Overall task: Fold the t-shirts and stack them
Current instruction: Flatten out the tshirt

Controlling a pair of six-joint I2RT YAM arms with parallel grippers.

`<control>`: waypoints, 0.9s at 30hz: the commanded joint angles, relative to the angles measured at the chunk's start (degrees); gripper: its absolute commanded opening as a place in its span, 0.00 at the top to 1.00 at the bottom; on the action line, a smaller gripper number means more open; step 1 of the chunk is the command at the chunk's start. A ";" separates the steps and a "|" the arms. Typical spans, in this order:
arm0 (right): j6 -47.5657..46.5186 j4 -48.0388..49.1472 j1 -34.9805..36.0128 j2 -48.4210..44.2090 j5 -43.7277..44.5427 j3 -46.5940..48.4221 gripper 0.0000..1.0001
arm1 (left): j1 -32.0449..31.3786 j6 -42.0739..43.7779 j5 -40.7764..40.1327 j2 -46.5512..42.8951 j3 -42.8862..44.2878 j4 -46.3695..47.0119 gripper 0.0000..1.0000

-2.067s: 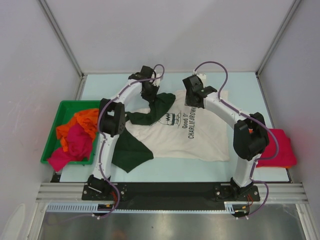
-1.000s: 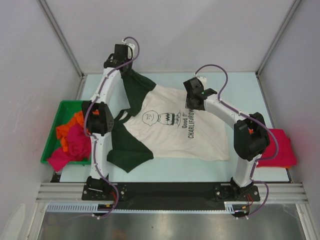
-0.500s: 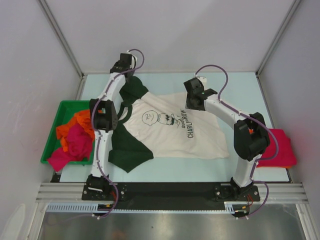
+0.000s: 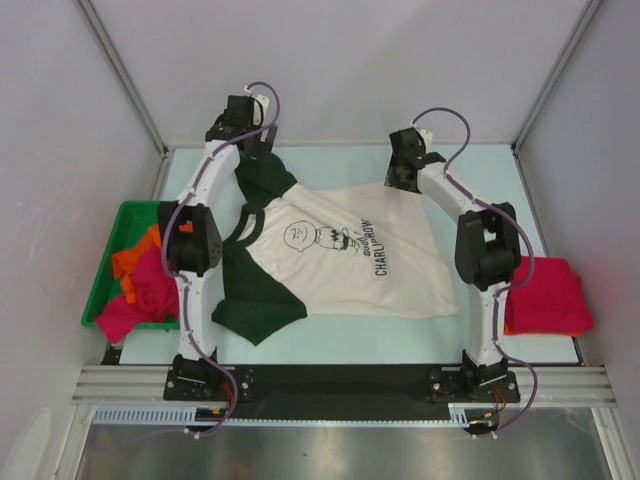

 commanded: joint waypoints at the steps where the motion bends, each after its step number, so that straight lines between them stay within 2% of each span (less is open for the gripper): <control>1: -1.66 -0.83 -3.71 9.87 -0.92 10.73 0.40 | -0.83 -6.25 7.68 -11.54 -7.96 0.46 0.00; 6: -2.01 -3.55 -5.56 19.81 -1.35 23.20 0.37 | -0.83 -6.60 11.55 -17.60 -15.86 -1.56 0.00; 9: -2.19 -4.53 -5.73 23.15 -1.79 27.18 0.37 | -0.83 -6.34 13.66 -20.68 -20.26 -1.83 0.00; 18: -2.10 -4.61 -6.08 25.71 -2.32 27.46 0.39 | -0.83 -6.87 14.10 -24.65 -29.15 -1.47 0.01; 25: -1.48 -9.10 -6.70 27.38 -2.15 25.80 0.44 | -0.83 -7.31 15.50 -25.18 -31.70 -1.56 0.02; 26: -1.31 -9.10 -6.79 27.20 -2.06 25.00 0.47 | -0.83 -7.31 15.50 -25.26 -31.79 -1.65 0.02; 27: -1.48 -8.92 -6.79 26.94 -2.23 24.38 0.58 | -0.83 -7.22 15.59 -25.18 -31.79 -1.65 0.02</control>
